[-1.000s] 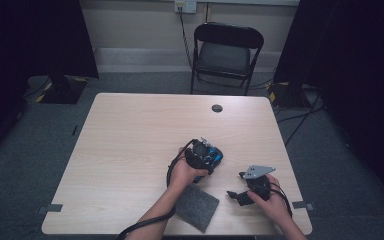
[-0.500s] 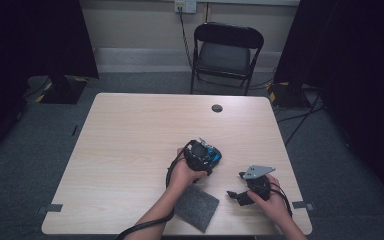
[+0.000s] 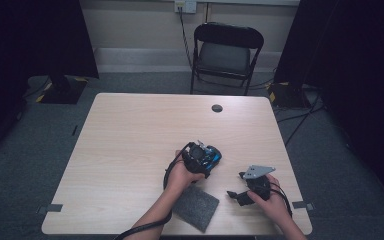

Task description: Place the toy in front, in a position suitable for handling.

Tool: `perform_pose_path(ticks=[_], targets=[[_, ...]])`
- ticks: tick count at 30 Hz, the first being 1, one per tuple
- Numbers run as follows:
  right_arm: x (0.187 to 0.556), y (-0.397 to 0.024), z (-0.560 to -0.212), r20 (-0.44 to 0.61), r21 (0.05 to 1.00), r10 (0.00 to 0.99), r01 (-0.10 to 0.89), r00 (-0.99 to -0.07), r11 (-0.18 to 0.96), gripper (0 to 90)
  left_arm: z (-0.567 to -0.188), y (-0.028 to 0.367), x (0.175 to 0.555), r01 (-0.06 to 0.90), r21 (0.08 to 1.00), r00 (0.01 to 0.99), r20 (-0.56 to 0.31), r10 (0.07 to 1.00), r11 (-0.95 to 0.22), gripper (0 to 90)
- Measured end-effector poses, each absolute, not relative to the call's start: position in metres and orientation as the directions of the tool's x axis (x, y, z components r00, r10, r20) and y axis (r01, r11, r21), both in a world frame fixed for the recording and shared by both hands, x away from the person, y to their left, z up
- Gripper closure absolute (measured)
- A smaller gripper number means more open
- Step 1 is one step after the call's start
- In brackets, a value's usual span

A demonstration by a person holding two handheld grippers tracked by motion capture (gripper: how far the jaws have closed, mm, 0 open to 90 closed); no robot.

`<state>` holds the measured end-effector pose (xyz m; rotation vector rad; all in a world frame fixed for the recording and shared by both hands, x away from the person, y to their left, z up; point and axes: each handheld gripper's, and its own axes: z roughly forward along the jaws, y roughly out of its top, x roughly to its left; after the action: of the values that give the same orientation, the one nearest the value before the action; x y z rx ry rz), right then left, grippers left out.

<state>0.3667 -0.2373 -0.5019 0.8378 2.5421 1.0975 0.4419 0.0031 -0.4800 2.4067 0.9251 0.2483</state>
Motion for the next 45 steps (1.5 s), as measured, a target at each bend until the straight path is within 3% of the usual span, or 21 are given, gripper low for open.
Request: perform_pose_path(ticks=[13,45], targets=[[0.367,-0.237,-0.502,0.001,0.728,0.595,0.408,-0.804,0.551,11.6,-0.477,0.005,0.447,0.595,0.546,0.729,-0.059,0.682,-0.589,26.1],[0.367,-0.237,-0.502,0.001,0.728,0.595,0.408,-0.804,0.551,11.6,-0.48,0.004,0.448,0.551,0.586,0.743,-0.02,0.669,-0.595,24.9]])
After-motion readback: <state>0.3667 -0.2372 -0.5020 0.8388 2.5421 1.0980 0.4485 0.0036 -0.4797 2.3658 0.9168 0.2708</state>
